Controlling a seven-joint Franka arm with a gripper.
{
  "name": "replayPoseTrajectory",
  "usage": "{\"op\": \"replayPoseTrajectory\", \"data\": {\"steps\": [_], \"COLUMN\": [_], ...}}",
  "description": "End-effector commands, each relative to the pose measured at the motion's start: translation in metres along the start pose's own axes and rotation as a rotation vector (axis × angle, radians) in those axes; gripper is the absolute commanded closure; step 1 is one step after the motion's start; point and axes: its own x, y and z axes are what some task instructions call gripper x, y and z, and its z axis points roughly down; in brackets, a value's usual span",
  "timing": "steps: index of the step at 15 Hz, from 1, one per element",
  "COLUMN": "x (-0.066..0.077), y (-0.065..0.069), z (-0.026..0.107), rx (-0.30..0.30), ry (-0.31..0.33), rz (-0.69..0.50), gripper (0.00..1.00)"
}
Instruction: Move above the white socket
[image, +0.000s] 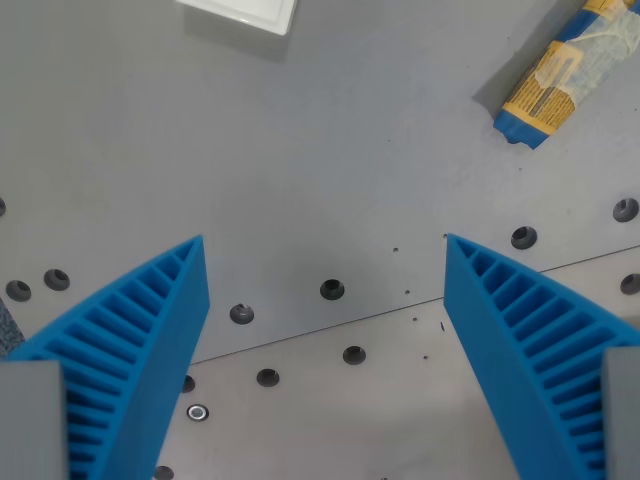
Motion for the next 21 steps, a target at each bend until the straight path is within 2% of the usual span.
{"op": "replayPoseTrajectory", "data": {"steps": [1,12,21], "x": [0.000,0.003,0.015], "y": [0.000,-0.001,-0.004], "z": [-0.001,0.003,0.017], "rx": [0.001,0.003,0.000], "ry": [0.003,0.009,0.015], "rz": [0.001,0.040,0.108], "gripper": [0.00,0.00,0.00]}}
